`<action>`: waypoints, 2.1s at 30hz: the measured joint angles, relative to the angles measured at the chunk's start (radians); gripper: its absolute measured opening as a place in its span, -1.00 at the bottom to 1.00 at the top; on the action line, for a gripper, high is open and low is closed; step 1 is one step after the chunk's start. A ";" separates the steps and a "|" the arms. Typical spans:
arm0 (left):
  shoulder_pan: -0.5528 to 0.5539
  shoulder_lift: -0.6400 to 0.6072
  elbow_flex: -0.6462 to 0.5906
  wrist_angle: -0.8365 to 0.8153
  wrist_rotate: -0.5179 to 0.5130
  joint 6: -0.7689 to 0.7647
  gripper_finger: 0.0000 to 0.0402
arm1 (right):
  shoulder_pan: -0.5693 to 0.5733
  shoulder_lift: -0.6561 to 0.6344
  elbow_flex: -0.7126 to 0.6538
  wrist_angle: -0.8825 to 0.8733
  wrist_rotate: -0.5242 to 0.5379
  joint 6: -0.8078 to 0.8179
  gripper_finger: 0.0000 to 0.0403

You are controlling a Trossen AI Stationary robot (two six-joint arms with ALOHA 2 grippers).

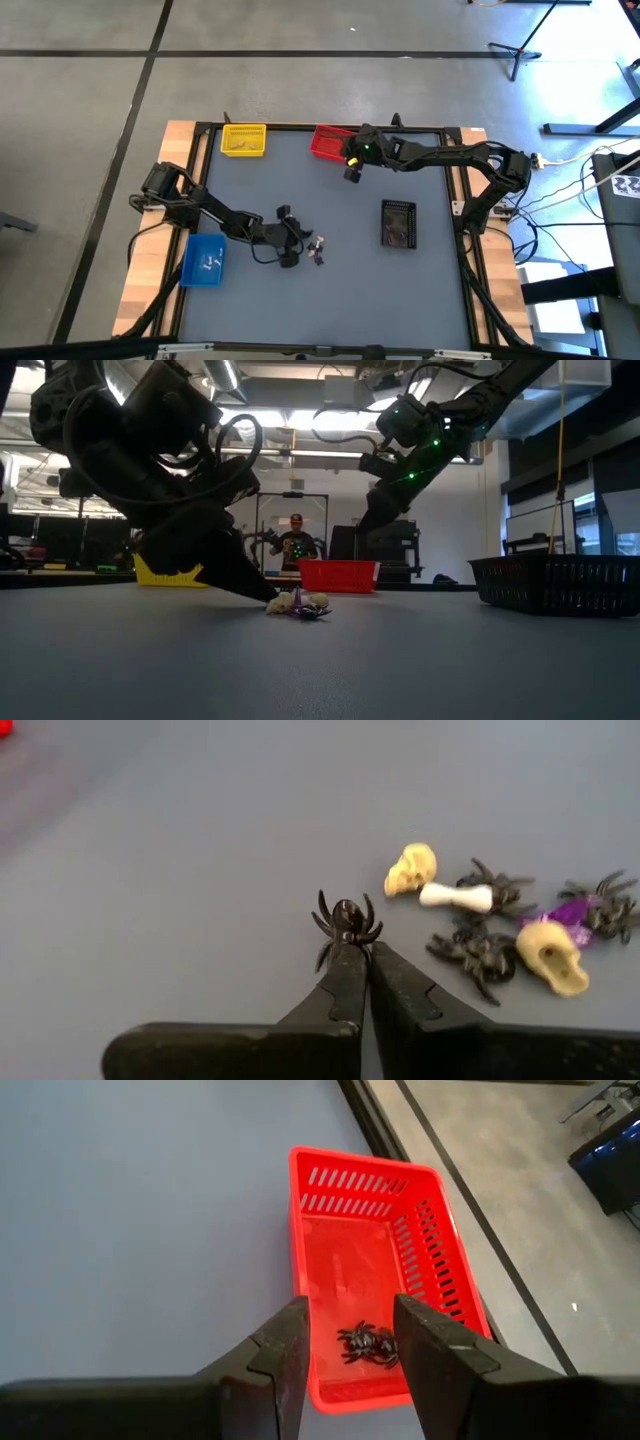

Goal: Sort Halloween decoration
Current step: Put the black spider toy into the red bin

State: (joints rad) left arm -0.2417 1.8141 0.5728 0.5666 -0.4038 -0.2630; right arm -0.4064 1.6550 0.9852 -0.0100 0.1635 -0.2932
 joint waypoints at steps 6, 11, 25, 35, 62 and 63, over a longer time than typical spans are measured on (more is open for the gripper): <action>0.000 0.000 0.000 0.053 -0.001 0.000 -1.00 | 0.000 0.000 0.000 -0.009 0.000 0.000 -0.28; 0.002 0.000 0.000 0.075 -0.005 0.000 -1.00 | 0.000 0.000 0.000 -0.009 0.000 0.000 -0.28; 0.007 0.000 0.000 0.119 -0.029 0.000 -1.00 | 0.000 0.000 0.000 -0.009 0.000 0.000 -0.28; 0.082 0.000 0.000 0.146 -0.008 -0.050 -1.00 | 0.001 -0.093 0.000 -0.061 0.000 0.000 -0.28; 0.364 0.000 0.001 0.343 0.115 -0.040 -1.00 | 0.398 -0.175 0.000 -0.160 -0.105 0.053 -0.28; 0.374 0.000 0.001 0.361 0.115 -0.040 -1.00 | 0.411 -0.175 0.000 -0.160 -0.105 0.053 -0.28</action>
State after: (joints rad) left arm 0.1318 1.8141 0.5735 0.9276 -0.2889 -0.3031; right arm 0.0046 1.4796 0.9852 -0.1703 0.0589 -0.2405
